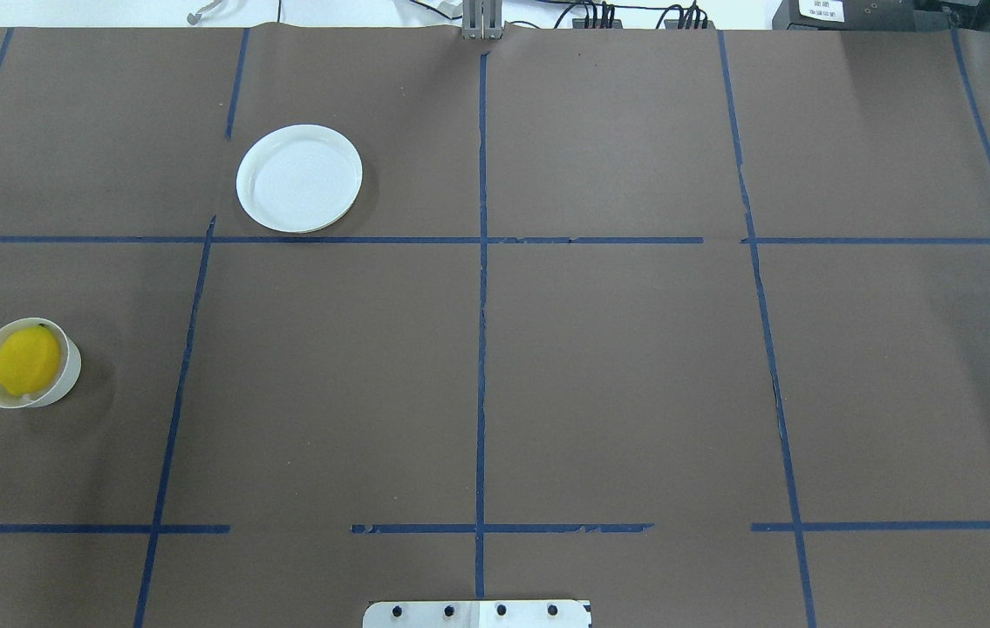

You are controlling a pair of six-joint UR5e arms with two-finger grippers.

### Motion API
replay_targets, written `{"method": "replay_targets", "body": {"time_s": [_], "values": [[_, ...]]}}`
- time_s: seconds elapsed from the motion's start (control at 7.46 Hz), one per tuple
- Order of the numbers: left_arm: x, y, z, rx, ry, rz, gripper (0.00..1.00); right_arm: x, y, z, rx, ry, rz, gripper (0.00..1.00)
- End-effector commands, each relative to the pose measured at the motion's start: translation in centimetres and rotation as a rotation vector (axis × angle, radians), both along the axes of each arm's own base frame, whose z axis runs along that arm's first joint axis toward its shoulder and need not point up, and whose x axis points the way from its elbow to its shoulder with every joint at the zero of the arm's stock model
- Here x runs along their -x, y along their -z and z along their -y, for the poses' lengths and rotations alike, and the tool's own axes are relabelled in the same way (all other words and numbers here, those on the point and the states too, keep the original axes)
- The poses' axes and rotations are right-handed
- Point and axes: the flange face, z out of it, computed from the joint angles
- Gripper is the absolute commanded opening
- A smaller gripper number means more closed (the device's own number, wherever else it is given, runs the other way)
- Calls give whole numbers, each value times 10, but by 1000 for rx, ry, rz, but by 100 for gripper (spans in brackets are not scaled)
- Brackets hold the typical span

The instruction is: Move lemon from plate to bowl

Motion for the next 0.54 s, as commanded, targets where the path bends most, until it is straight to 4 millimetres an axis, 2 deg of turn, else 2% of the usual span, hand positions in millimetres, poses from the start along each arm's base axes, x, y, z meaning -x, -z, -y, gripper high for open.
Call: {"method": "replay_targets", "body": {"time_s": [0.0, 0.4], "values": [[0, 2, 1, -4, 1, 0, 100, 0, 0, 0, 0, 0, 0, 100], [0, 4, 1, -9, 1, 0, 100, 0, 0, 0, 0, 0, 0, 100]]}}
